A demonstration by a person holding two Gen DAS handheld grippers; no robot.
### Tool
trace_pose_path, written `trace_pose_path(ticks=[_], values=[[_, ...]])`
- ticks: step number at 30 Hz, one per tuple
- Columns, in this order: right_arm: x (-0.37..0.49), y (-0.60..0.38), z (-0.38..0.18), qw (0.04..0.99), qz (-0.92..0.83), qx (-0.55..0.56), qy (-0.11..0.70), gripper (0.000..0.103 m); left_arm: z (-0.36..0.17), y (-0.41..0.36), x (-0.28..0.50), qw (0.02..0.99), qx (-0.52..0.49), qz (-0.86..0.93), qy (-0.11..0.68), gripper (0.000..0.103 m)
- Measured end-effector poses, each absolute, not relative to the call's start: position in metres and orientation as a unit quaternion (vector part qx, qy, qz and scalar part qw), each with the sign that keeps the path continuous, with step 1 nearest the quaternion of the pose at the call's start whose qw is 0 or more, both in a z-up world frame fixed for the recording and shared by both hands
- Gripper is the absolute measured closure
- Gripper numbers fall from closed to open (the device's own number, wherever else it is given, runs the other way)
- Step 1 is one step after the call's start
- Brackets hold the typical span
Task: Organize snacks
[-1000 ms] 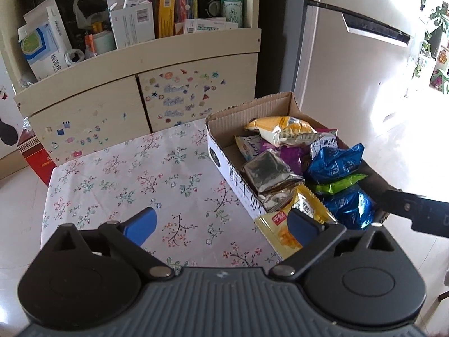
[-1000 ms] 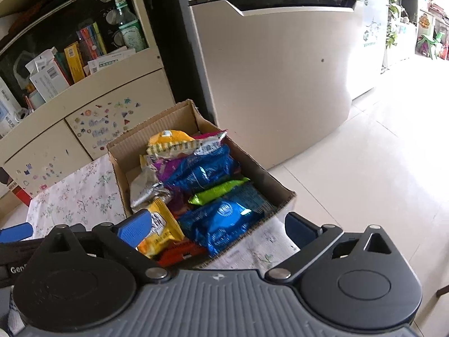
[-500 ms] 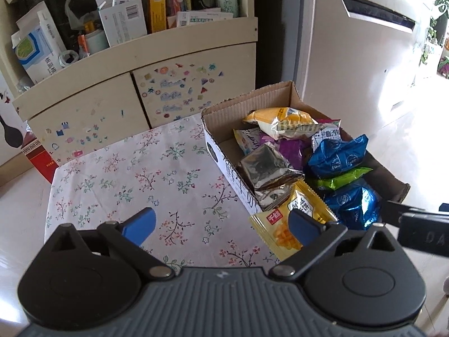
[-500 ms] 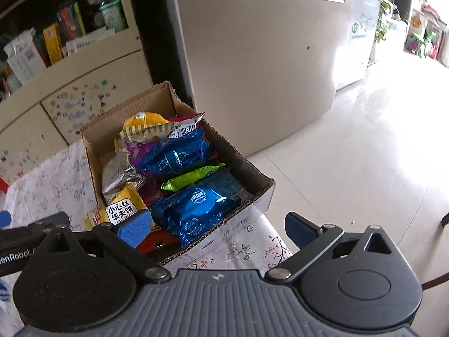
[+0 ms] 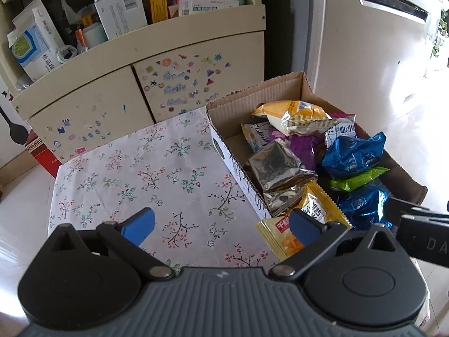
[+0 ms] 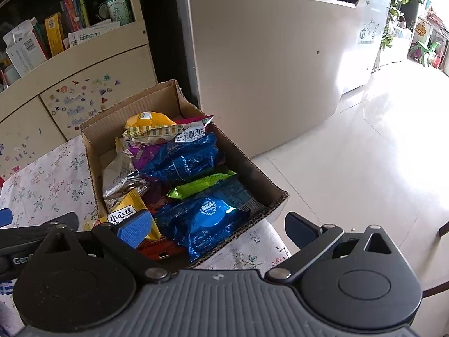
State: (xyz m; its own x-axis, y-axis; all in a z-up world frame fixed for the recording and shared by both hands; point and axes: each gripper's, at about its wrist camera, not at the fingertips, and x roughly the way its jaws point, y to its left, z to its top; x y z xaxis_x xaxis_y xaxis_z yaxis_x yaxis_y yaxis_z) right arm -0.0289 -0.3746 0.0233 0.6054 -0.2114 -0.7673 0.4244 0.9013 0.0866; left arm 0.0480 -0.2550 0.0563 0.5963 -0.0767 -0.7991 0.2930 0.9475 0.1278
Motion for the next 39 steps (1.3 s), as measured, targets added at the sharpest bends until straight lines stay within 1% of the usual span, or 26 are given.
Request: trace_pose_path(ticks=[39], values=[[-0.013,-0.374,0.023,0.883,-0.196,0.129,0.406,0.0,0.05,-0.264,0.063,0.881,0.149,-0.095,0.44,0.003]])
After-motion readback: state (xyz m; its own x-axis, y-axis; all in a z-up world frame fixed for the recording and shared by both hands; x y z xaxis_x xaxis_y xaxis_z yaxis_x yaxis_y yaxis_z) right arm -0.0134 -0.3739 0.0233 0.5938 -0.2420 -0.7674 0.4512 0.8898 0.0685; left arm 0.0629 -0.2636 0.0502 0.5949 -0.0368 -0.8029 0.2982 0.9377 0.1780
